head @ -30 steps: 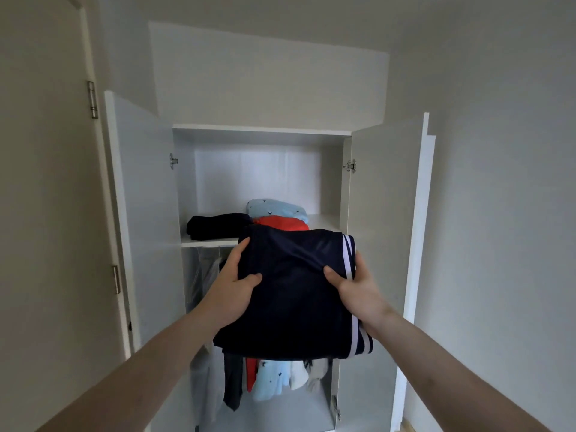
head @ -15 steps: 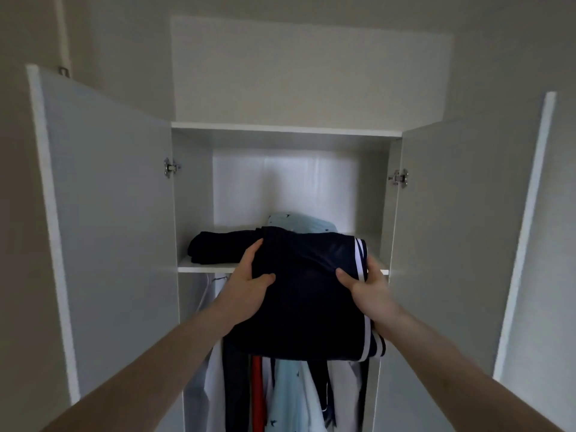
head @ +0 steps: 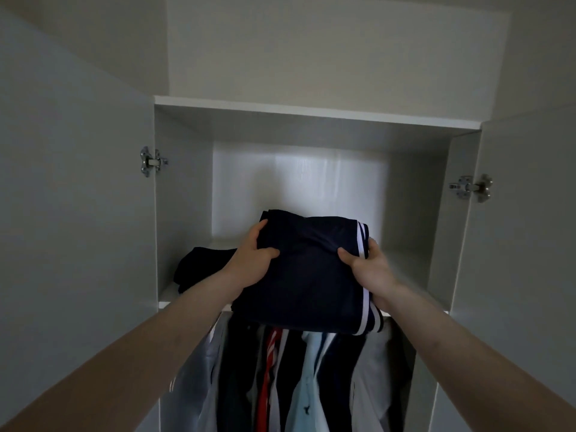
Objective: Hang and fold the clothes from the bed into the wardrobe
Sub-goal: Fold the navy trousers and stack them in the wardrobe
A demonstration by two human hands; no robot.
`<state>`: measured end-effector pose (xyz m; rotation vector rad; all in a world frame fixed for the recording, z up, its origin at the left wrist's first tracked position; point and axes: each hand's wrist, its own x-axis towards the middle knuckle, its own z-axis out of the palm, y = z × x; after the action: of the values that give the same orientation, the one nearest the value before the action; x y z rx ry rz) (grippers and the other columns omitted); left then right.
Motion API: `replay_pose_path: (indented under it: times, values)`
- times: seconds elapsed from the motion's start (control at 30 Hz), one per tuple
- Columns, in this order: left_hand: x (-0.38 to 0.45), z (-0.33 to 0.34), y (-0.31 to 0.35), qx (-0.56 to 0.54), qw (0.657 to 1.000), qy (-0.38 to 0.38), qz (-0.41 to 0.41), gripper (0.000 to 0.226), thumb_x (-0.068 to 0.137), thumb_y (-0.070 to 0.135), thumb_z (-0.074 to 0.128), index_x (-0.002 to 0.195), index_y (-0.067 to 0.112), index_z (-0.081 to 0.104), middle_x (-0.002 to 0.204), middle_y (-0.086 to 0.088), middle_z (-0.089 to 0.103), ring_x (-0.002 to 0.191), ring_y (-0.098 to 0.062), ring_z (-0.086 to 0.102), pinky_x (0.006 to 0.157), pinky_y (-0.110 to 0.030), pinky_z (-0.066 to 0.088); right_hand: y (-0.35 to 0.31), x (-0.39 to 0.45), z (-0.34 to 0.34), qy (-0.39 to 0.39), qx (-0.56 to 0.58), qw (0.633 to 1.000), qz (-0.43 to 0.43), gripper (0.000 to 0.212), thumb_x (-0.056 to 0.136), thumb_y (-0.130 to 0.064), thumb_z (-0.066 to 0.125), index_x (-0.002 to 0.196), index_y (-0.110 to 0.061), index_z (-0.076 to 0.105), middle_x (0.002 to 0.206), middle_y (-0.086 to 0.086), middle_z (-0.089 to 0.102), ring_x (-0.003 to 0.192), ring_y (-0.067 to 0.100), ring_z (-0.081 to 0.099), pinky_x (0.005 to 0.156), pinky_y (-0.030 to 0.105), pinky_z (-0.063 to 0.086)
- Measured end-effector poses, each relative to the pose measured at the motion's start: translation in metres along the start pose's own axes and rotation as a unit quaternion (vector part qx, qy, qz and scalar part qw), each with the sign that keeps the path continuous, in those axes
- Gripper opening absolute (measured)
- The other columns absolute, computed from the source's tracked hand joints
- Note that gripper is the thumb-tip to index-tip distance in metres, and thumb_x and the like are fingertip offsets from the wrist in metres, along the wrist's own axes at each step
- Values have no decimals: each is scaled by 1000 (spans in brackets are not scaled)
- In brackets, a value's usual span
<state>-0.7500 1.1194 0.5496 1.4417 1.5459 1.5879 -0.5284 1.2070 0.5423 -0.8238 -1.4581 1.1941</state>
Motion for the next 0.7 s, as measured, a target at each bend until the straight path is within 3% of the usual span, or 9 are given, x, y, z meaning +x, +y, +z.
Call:
replay_pose_path:
  times: [0.1, 0.2, 0.37, 0.47, 0.57, 0.63, 0.7]
  values:
    - [57, -19, -11, 7, 1000, 1, -6, 73, 99, 5, 57, 161, 28, 25, 150, 3, 45, 124, -14, 49, 99, -26, 41, 2, 54, 26, -10, 0, 1000, 15, 42, 93, -20, 75, 130, -22, 56, 119, 3, 71, 104, 24, 71, 95, 45, 59]
    - [106, -37, -23, -8, 1000, 10, -20, 72, 97, 4, 57, 159, 29, 30, 149, -1, 48, 125, -20, 53, 103, -32, 47, 5, 95, 43, -45, 17, 997, 60, 48, 87, -14, 77, 131, -18, 57, 118, 7, 73, 103, 29, 73, 92, 46, 60]
    - [175, -63, -50, -26, 996, 23, -79, 70, 96, 4, 58, 158, 29, 35, 146, -4, 50, 119, -23, 56, 76, -27, 52, 19, 159, 67, -146, 26, 980, 131, 45, 83, -3, 65, 128, -11, 67, 117, 14, 75, 107, 32, 73, 91, 42, 58]
    - [210, -77, -64, -28, 993, 40, -104, 70, 95, 4, 58, 157, 28, 37, 144, -7, 51, 119, -27, 58, 85, -32, 54, 33, 197, 84, -140, 28, 979, 146, 40, 88, -3, 66, 127, -7, 67, 116, 14, 75, 107, 32, 73, 94, 42, 57]
    - [240, -92, -78, -43, 989, 31, -141, 80, 77, 7, 62, 152, 26, 44, 138, -12, 57, 118, -34, 61, 96, -46, 56, 51, 244, 105, -142, 17, 977, 158, 41, 89, -3, 69, 130, -5, 65, 115, 15, 75, 105, 32, 73, 92, 42, 58]
    - [259, -103, -88, -69, 984, 13, -162, 87, 56, 10, 59, 142, 24, 56, 129, -18, 65, 110, -40, 66, 89, -54, 59, 61, 271, 118, -149, 15, 974, 168, 38, 90, -3, 69, 128, -5, 65, 114, 16, 76, 104, 33, 74, 88, 41, 60]
    - [280, -113, -96, -67, 983, 20, -172, 80, 54, 7, 54, 132, 19, 63, 123, -21, 67, 107, -41, 67, 82, -51, 61, 69, 300, 132, -155, 7, 972, 177, 36, 91, -5, 69, 127, -3, 65, 113, 17, 75, 102, 33, 74, 84, 39, 60]
